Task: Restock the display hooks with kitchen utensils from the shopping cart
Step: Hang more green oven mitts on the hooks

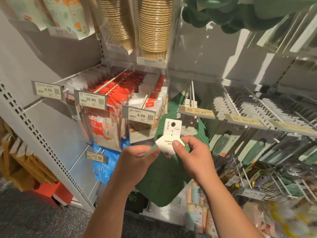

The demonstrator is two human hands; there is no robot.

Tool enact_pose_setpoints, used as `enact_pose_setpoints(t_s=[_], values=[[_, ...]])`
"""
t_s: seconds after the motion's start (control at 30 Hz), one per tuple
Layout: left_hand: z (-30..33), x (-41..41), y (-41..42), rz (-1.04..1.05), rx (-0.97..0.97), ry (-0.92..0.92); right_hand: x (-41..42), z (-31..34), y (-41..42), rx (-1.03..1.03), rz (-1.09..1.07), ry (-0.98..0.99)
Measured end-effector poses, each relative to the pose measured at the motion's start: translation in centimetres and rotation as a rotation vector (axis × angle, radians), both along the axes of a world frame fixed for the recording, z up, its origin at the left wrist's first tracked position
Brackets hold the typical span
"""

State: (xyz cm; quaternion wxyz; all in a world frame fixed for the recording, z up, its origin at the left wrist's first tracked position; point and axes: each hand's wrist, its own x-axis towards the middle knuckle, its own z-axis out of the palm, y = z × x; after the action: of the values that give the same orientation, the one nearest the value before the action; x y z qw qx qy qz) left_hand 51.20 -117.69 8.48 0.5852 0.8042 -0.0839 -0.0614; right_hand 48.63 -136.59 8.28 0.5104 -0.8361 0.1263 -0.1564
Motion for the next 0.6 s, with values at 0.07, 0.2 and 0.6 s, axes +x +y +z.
enact_pose_setpoints(t_s=[0.07,0.2,0.6], values=[[-0.1,-0.1,0.0,0.002,-0.014,0.030,0.0,-0.3,-0.5,-0.004,-0.023,-0.008],[0.0,0.1,-0.1,0.012,-0.059,0.081,0.0,-0.9,-1.9,-0.022,-0.069,-0.023],[0.6,0.5,-0.7,0.004,-0.076,0.095,2.4,-2.4,-3.6,0.011,-0.305,0.016]])
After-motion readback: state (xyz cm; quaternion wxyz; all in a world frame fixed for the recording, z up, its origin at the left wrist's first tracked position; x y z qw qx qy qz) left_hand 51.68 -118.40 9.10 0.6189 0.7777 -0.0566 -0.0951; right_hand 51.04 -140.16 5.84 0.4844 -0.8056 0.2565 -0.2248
